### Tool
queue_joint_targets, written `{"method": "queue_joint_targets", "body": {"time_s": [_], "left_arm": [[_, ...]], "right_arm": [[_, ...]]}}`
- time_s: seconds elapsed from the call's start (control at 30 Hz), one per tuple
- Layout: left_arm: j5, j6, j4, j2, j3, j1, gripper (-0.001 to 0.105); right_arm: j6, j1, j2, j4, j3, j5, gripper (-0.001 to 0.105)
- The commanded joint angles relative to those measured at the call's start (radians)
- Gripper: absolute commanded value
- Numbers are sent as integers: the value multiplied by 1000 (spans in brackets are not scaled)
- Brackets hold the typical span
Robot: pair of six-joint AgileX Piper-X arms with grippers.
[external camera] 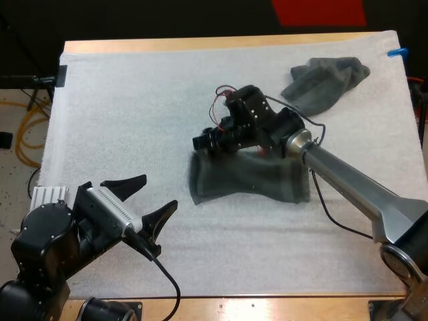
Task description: Pick towel from pile fold and stack
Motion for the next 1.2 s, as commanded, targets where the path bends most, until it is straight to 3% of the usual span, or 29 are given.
{"method": "queue_joint_targets", "body": {"time_s": [0.0, 0.1, 0.23, 0.4, 0.5, 0.8, 1.17], "left_arm": [[-1, -10, -17, 3, -5, -2, 66], [-1, -10, -10, 3, -5, -2, 66], [-1, -5, 6, 3, -5, -2, 66], [-1, -3, 6, 3, -5, -2, 66], [-1, -3, 7, 3, -5, -2, 66], [-1, -3, 139, 3, -5, -2, 66], [-25, -3, 259, 3, -5, -2, 66]], "right_arm": [[-33, 1, -12, 11, -21, -16, 79], [-77, 1, -44, 93, -36, 32, 73], [-200, 1, -125, 312, -36, 191, 64], [-276, 1, -214, 543, -36, 394, 63], [-274, -11, -267, 600, -2, 440, 63], [-211, -173, -438, 524, 327, 433, 63], [-44, -346, -455, 151, 712, 156, 63]]}}
